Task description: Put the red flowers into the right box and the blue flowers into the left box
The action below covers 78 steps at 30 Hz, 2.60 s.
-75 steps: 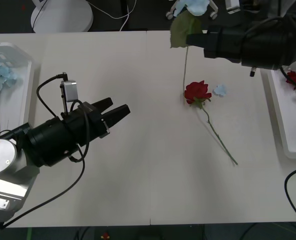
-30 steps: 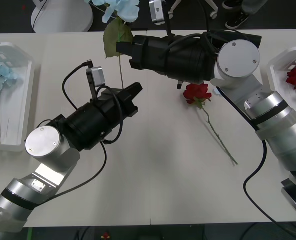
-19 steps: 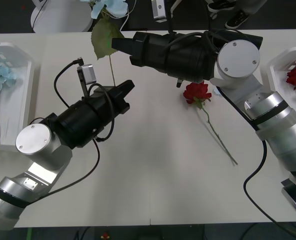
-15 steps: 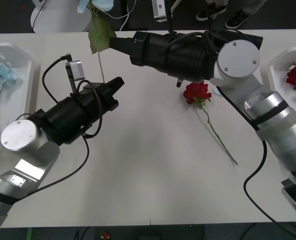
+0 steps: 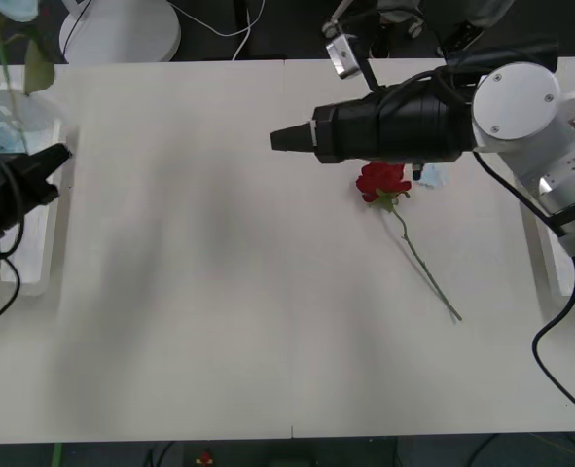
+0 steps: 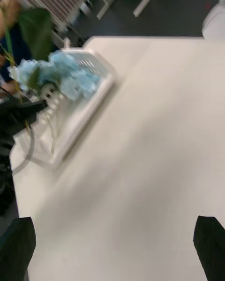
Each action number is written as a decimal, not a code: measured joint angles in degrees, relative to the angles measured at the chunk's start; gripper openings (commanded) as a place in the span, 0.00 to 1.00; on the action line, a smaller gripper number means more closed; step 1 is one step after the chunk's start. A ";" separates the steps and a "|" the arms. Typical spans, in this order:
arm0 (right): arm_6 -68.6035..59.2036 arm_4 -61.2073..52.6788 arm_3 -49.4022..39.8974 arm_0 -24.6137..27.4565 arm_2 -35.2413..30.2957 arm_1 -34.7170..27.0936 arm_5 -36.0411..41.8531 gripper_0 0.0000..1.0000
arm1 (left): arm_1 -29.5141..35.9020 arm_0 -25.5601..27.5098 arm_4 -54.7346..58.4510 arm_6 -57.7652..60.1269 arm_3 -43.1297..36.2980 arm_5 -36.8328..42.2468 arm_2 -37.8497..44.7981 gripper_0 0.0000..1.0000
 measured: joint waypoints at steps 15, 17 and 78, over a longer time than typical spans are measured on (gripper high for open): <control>-10.20 27.33 -0.13 -0.83 -0.42 -4.93 28.07 0.98 | 0.01 -5.13 -32.34 0.02 19.02 -4.18 17.56 0.00; -10.26 29.84 -0.13 -0.83 -0.29 -4.92 29.53 0.98 | 0.01 -5.14 -35.75 0.03 20.10 -5.41 17.57 0.00; -25.87 41.94 17.42 -5.50 -3.85 -1.32 27.41 0.00 | 1.59 -4.78 -37.94 53.09 -36.33 48.00 7.92 0.87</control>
